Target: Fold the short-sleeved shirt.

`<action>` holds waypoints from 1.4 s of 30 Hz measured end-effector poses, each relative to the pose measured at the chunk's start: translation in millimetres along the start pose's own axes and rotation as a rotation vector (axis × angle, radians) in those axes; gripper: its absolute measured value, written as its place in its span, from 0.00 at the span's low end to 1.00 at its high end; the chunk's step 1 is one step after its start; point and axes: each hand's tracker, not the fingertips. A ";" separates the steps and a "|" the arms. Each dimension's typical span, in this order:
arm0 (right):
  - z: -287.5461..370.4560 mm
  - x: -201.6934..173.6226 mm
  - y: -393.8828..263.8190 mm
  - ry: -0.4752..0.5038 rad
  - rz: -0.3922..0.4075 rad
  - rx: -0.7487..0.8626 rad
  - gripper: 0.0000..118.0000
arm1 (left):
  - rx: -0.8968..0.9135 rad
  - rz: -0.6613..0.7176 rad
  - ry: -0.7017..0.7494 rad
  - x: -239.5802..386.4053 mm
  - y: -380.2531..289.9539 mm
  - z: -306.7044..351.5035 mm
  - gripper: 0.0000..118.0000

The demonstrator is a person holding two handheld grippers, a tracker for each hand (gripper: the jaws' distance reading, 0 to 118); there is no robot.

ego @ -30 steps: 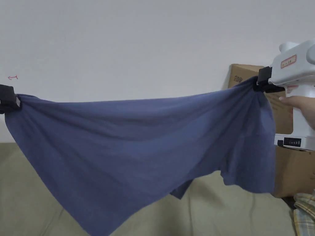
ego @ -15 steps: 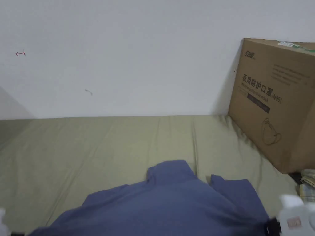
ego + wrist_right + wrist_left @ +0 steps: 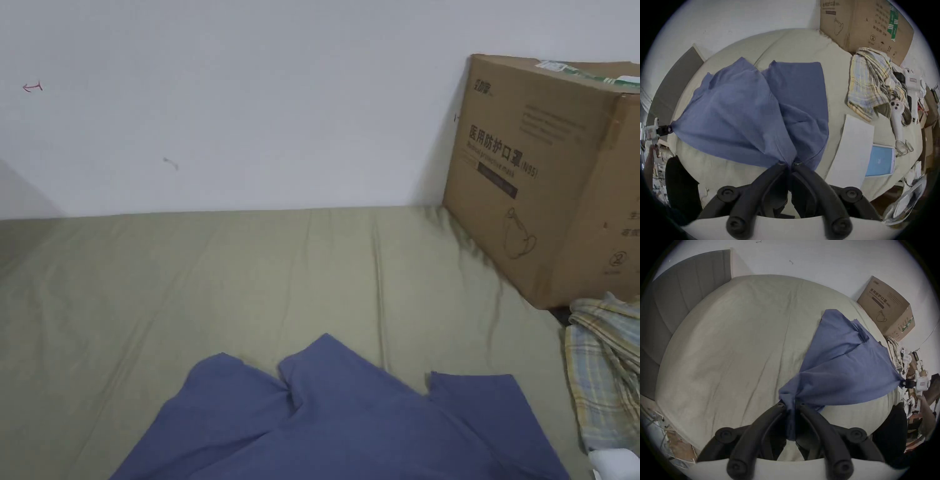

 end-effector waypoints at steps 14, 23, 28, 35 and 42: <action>49.0 -28.7 -10.8 -0.049 -0.081 0.179 1.00 | 0.191 0.126 0.092 -27.2 -26.7 67.4 1.00; 96.7 -111.2 9.2 0.125 -0.081 0.412 0.00 | 0.298 0.215 -0.007 -9.9 -34.1 108.4 0.00; 99.5 -140.4 22.5 0.227 -0.034 0.397 0.00 | 0.088 0.123 0.063 -19.9 -24.1 71.5 0.00; 86.1 -159.6 39.6 0.248 0.016 0.340 0.00 | 0.093 0.184 0.138 -47.4 -12.3 -9.9 0.98; 67.2 -174.1 51.7 0.252 0.061 0.301 0.00 | -0.128 0.080 0.164 -34.0 -21.9 -55.0 0.85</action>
